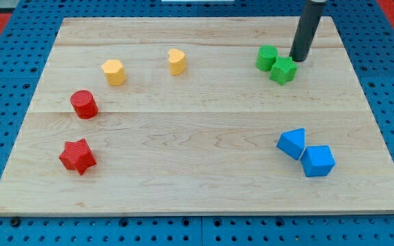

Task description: Separate the blue blocks from each other

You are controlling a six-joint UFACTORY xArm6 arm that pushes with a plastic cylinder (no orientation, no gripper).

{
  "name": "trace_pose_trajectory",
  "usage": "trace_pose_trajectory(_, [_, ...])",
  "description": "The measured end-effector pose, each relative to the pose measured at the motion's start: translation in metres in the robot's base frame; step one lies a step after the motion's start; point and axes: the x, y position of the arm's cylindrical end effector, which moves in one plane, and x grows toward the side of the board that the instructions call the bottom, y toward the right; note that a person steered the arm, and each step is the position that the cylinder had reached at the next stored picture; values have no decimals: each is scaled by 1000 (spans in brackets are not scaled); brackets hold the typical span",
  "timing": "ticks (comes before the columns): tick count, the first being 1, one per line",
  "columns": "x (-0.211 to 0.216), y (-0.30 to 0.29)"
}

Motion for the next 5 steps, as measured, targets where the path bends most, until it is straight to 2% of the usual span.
trace_pose_trajectory(3, [-6,-91])
trace_pose_trajectory(4, [-13,-29])
trace_pose_trajectory(5, [-5,3])
